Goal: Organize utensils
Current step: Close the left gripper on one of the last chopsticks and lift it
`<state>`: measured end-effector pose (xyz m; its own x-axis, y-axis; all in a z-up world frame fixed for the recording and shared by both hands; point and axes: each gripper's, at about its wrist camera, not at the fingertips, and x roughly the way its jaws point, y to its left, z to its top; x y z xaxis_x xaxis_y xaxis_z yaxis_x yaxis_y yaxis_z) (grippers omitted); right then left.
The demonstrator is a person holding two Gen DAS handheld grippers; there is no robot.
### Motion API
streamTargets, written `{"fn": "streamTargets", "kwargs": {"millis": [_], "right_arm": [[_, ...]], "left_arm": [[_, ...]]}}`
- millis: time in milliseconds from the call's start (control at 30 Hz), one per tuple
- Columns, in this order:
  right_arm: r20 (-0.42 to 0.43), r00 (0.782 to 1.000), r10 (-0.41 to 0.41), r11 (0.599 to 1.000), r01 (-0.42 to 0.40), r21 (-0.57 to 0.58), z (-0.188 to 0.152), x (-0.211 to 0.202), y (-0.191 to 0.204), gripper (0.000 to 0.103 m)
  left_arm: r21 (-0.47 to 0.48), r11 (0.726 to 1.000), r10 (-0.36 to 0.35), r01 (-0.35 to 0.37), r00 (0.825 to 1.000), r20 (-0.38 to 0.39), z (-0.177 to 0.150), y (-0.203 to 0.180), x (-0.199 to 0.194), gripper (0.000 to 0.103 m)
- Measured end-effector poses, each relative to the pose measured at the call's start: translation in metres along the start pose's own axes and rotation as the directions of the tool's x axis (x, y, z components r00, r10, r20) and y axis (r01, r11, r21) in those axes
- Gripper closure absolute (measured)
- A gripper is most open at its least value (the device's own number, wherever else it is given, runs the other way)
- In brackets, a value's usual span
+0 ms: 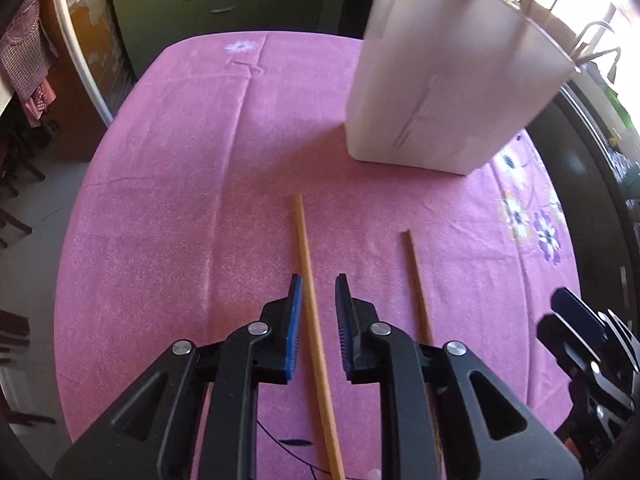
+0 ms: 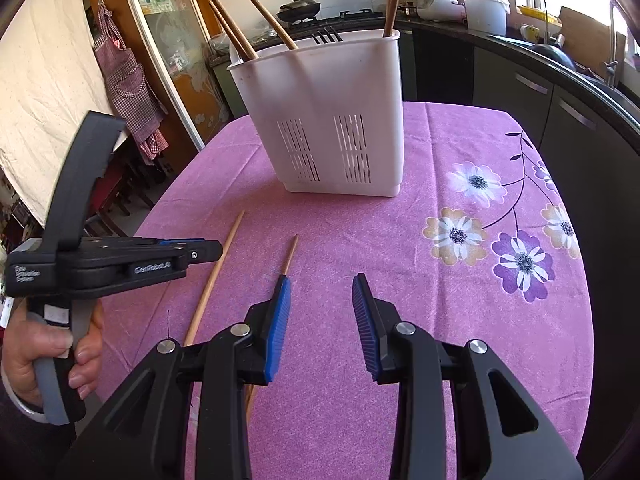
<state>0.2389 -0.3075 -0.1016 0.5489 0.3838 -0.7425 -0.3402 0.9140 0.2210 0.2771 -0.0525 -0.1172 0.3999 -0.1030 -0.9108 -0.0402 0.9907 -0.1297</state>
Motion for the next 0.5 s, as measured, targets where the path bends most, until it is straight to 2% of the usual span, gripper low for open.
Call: {"fn": "streamTargets", "kwargs": {"millis": [133,333,367,400,500], "right_arm": [[-0.001,1.0,0.009,1.0,-0.009,0.009,0.0,0.002,-0.006,0.07],[-0.01,1.0,0.026,0.999,-0.026,0.019,-0.003,0.008,-0.008,0.07],[-0.011,1.0,0.027,0.999,-0.027,0.02,-0.003,0.008,-0.009,0.07],[-0.011,1.0,0.028,0.999,-0.028,0.023,-0.004,0.008,-0.01,0.07],[-0.008,1.0,0.03,0.999,-0.03,0.03,-0.005,0.007,-0.012,0.07]], "left_arm": [[-0.013,1.0,0.021,-0.022,1.0,-0.012,0.005,0.005,0.009,0.077],[0.041,0.997,0.064,-0.063,0.998,-0.026,0.006,-0.008,0.018,0.077],[0.047,0.997,0.07,-0.068,0.997,-0.026,0.007,-0.009,0.019,0.08],[0.054,0.996,0.075,-0.074,0.997,-0.024,0.007,-0.01,0.019,0.093],[0.063,0.996,0.065,-0.064,0.998,-0.022,0.008,-0.009,0.019,0.096]]}}
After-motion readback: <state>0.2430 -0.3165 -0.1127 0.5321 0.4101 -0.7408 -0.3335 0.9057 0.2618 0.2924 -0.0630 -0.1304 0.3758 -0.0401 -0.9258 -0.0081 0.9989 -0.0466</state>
